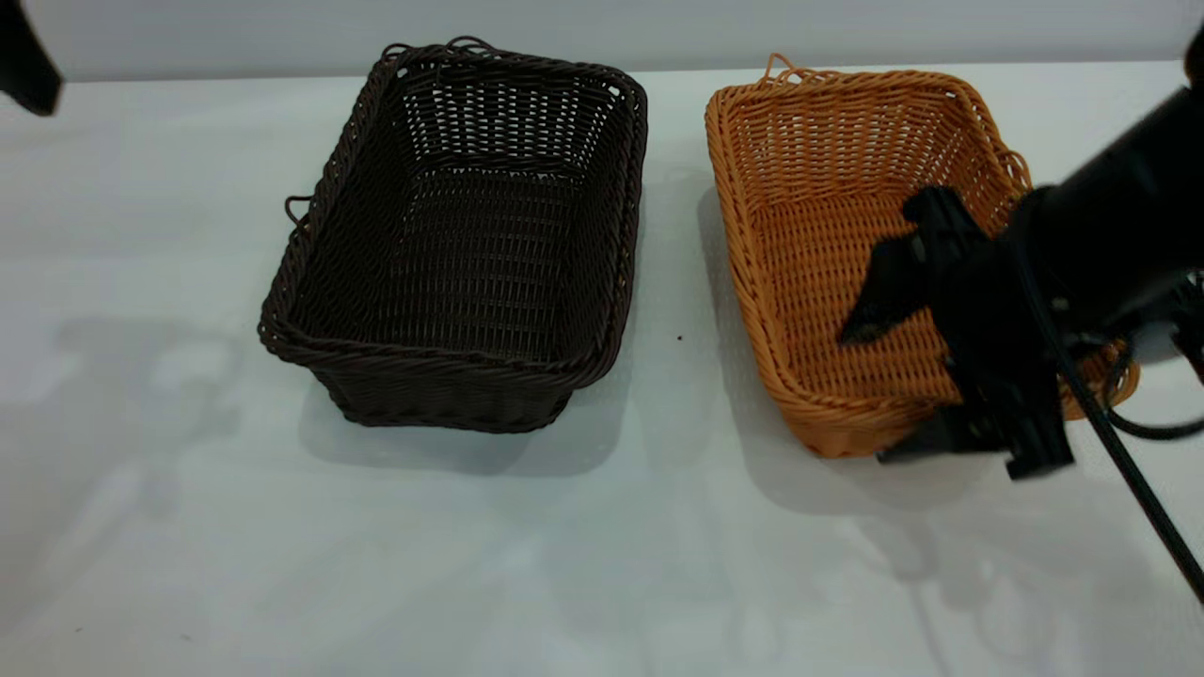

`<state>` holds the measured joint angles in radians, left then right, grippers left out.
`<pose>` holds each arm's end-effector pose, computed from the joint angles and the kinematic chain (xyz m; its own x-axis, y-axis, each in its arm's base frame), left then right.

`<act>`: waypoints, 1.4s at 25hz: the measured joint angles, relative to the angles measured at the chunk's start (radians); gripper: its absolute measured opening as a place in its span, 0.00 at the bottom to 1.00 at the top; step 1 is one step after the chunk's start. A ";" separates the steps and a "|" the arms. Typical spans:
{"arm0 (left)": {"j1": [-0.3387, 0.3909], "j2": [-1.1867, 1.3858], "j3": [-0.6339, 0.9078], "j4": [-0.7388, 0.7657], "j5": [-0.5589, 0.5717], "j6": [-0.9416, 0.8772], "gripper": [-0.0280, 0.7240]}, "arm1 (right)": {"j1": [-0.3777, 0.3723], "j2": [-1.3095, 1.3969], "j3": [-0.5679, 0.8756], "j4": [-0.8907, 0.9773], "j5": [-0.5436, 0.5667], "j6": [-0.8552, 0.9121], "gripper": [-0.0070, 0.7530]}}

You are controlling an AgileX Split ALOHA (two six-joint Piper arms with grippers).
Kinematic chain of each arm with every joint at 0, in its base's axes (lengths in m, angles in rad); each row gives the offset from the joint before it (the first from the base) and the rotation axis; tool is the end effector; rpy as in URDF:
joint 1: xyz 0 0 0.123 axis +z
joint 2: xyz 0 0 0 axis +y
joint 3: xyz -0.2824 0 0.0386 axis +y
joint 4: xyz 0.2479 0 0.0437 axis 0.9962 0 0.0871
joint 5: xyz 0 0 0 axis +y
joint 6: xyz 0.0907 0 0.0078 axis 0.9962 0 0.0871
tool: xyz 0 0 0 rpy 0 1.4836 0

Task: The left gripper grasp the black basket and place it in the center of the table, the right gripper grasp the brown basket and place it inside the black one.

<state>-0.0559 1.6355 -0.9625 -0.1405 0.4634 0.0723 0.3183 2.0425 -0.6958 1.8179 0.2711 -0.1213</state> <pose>0.3225 -0.0238 0.2033 -0.8671 -0.0050 -0.4981 0.0408 0.9959 -0.0809 0.2708 0.1142 0.0434 -0.2714 0.9181 0.2888 0.9272 0.1689 0.3344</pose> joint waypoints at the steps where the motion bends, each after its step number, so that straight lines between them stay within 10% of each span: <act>1: -0.011 0.032 -0.026 0.000 0.000 0.001 0.66 | 0.000 -0.001 -0.012 0.001 -0.001 0.000 0.78; 14: -0.185 0.514 -0.447 -0.025 0.027 0.005 0.66 | 0.000 0.000 -0.035 0.001 -0.002 -0.024 0.73; 24: -0.200 0.715 -0.487 -0.028 0.027 0.004 0.59 | 0.000 0.000 -0.035 0.002 -0.032 -0.051 0.64; 31: -0.200 0.709 -0.494 -0.029 0.028 -0.003 0.19 | 0.000 0.000 -0.035 0.002 -0.033 -0.171 0.29; 35: -0.200 0.696 -0.494 -0.013 0.055 0.022 0.14 | -0.014 0.000 -0.035 0.013 -0.072 -0.175 0.11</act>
<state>-0.2556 2.3312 -1.4568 -0.1535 0.5179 0.0946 0.3041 2.0428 -0.7311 1.8305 0.1996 -0.2964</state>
